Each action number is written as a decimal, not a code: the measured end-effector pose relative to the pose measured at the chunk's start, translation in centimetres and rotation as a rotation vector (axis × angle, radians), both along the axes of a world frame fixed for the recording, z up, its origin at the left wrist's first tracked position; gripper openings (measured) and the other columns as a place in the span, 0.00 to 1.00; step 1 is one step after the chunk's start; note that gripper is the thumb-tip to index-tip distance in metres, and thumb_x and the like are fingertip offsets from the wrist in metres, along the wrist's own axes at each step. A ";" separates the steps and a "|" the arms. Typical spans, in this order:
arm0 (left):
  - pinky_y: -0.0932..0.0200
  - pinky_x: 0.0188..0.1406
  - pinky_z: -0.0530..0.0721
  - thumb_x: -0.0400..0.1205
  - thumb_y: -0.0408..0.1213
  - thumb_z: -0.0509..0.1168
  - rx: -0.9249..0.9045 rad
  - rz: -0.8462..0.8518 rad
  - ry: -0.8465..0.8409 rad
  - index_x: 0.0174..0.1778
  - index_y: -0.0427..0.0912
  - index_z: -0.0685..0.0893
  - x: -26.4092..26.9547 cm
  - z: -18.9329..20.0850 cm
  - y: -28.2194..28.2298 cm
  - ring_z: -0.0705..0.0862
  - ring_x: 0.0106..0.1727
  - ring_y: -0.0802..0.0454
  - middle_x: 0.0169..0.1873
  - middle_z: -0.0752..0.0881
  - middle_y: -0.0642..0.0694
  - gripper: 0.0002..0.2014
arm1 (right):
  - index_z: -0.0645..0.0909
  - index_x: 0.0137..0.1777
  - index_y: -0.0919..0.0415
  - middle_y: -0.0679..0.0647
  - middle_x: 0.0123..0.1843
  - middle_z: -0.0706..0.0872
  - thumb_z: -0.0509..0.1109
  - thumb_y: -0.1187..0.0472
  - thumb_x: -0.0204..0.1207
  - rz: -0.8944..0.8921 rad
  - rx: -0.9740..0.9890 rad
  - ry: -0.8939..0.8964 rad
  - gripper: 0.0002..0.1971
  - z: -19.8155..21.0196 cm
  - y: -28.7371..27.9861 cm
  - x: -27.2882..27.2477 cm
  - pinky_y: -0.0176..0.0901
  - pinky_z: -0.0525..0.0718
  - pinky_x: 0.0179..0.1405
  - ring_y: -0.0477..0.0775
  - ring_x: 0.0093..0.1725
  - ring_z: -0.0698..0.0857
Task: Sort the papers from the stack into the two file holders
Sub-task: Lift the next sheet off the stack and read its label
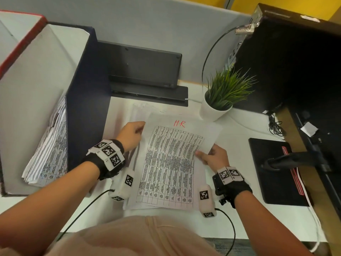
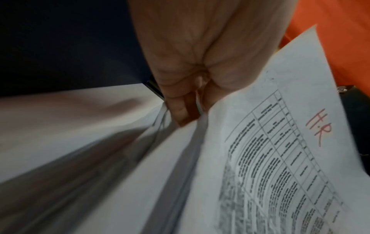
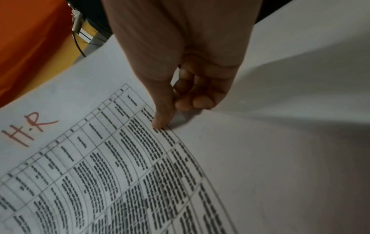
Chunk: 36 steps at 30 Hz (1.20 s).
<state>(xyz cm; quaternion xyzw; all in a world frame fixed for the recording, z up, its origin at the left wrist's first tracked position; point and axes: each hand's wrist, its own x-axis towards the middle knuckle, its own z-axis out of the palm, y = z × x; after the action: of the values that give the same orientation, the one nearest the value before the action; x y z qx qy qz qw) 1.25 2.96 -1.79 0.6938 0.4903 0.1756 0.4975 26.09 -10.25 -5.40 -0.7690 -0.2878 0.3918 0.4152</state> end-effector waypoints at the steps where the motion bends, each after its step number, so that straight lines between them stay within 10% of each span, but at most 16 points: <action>1: 0.43 0.61 0.82 0.80 0.19 0.55 -0.019 0.018 0.032 0.54 0.34 0.86 0.1 0.1 0.1 0.85 0.57 0.41 0.53 0.88 0.38 0.17 | 0.82 0.39 0.61 0.52 0.28 0.83 0.78 0.71 0.66 -0.016 0.004 -0.017 0.08 0.0 -0.1 -0.3 0.31 0.77 0.21 0.45 0.24 0.78; 7: 0.48 0.51 0.87 0.80 0.28 0.62 -0.149 0.256 0.188 0.38 0.37 0.87 0.5 0.0 1.0 0.87 0.50 0.39 0.40 0.86 0.40 0.09 | 0.76 0.11 0.60 0.53 0.19 0.76 0.56 0.86 0.67 -0.218 0.201 0.362 0.29 -1.0 -0.7 -0.4 0.27 0.73 0.18 0.49 0.22 0.77; 14: 0.44 0.46 0.89 0.73 0.39 0.76 -0.215 0.269 0.273 0.40 0.31 0.89 0.9 -0.5 1.0 0.89 0.42 0.40 0.40 0.90 0.37 0.12 | 0.80 0.13 0.58 0.58 0.33 0.77 0.58 0.87 0.67 -0.203 0.200 0.322 0.30 -1.4 -1.2 -0.8 0.40 0.74 0.33 0.55 0.33 0.75; 19: 0.60 0.35 0.82 0.73 0.38 0.75 -0.041 0.226 0.335 0.40 0.31 0.89 1.2 -0.6 0.5 0.84 0.39 0.48 0.37 0.87 0.41 0.11 | 0.79 0.10 0.60 0.58 0.36 0.78 0.57 0.87 0.65 -0.316 0.218 0.470 0.29 -1.2 -0.7 -0.8 0.36 0.81 0.29 0.55 0.36 0.77; 27: 0.51 0.58 0.81 0.82 0.32 0.63 0.217 0.105 0.289 0.53 0.30 0.87 0.8 0.0 -0.9 0.84 0.51 0.41 0.48 0.86 0.36 0.11 | 0.74 0.09 0.64 0.59 0.24 0.83 0.52 0.85 0.66 -0.367 0.219 0.546 0.29 -0.6 -0.5 -0.8 0.32 0.80 0.21 0.56 0.27 0.81; 31: 0.60 0.50 0.83 0.77 0.26 0.66 0.454 0.081 0.129 0.53 0.34 0.88 0.4 0.1 -1.7 0.84 0.45 0.49 0.48 0.87 0.40 0.10 | 0.72 0.16 0.66 0.58 0.23 0.82 0.56 0.87 0.67 -0.328 0.190 0.349 0.23 -0.7 -0.6 -0.8 0.29 0.78 0.20 0.54 0.26 0.80; 36: 0.56 0.52 0.84 0.78 0.26 0.65 0.100 0.186 -0.101 0.39 0.44 0.83 0.0 -0.4 -1.2 0.85 0.46 0.49 0.43 0.87 0.45 0.08 | 0.81 0.39 0.70 0.63 0.37 0.85 0.81 0.73 0.60 -0.168 0.057 0.051 0.12 -0.6 -0.9 -0.8 0.37 0.82 0.28 0.53 0.32 0.82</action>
<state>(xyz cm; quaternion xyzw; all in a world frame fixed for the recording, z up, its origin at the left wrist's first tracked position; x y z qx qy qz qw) 1.26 1.77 -2.16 0.6596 0.5173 0.2802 0.4678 25.32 -11.17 -6.00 -0.7681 -0.2227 0.3666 0.4754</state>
